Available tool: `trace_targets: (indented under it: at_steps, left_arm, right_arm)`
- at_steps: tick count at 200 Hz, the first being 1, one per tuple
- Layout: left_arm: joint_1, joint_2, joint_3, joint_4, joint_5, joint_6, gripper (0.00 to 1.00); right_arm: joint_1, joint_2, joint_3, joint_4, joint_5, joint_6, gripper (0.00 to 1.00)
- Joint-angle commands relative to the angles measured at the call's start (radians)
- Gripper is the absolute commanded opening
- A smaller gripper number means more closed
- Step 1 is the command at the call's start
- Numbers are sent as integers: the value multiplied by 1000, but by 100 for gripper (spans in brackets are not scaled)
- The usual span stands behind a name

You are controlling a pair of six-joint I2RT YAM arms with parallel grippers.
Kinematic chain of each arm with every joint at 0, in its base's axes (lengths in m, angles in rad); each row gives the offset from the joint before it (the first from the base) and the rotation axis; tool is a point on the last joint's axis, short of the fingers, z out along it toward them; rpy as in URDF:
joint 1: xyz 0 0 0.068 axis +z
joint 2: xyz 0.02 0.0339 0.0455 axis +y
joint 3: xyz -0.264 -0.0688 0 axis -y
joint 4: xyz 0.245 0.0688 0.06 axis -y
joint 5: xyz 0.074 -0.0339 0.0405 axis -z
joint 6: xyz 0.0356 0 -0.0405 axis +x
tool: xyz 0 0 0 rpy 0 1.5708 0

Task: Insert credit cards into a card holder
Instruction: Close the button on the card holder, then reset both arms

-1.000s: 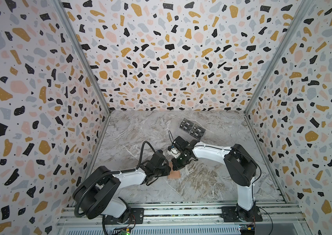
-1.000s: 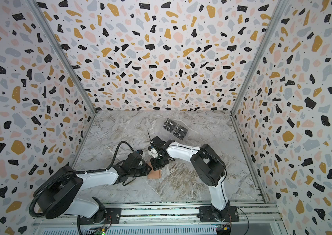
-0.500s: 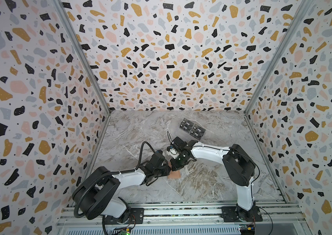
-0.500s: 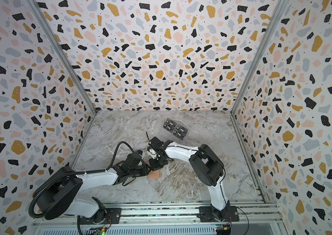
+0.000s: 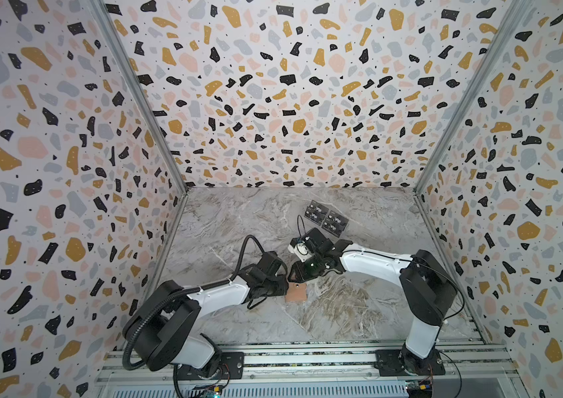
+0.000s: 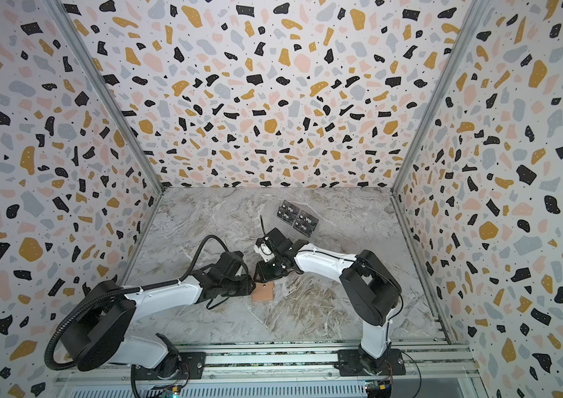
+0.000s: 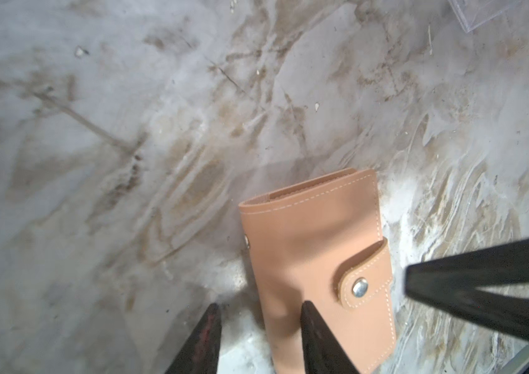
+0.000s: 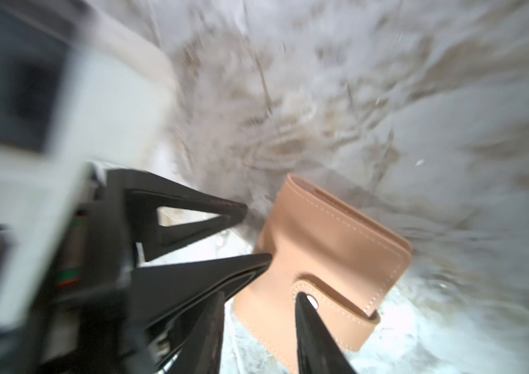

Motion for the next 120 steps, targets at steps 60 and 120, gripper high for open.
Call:
trace_targets:
  at_steps: [60,120]
  left_arm:
    - [193,-304,199,-106,-431,149,100]
    - [355,-525,-27,327,-643,478,100]
  right_arm:
    - [-171,-298,26,-5,361,-190,90]
    - [-423,-746,-511,678,526,-483,99]
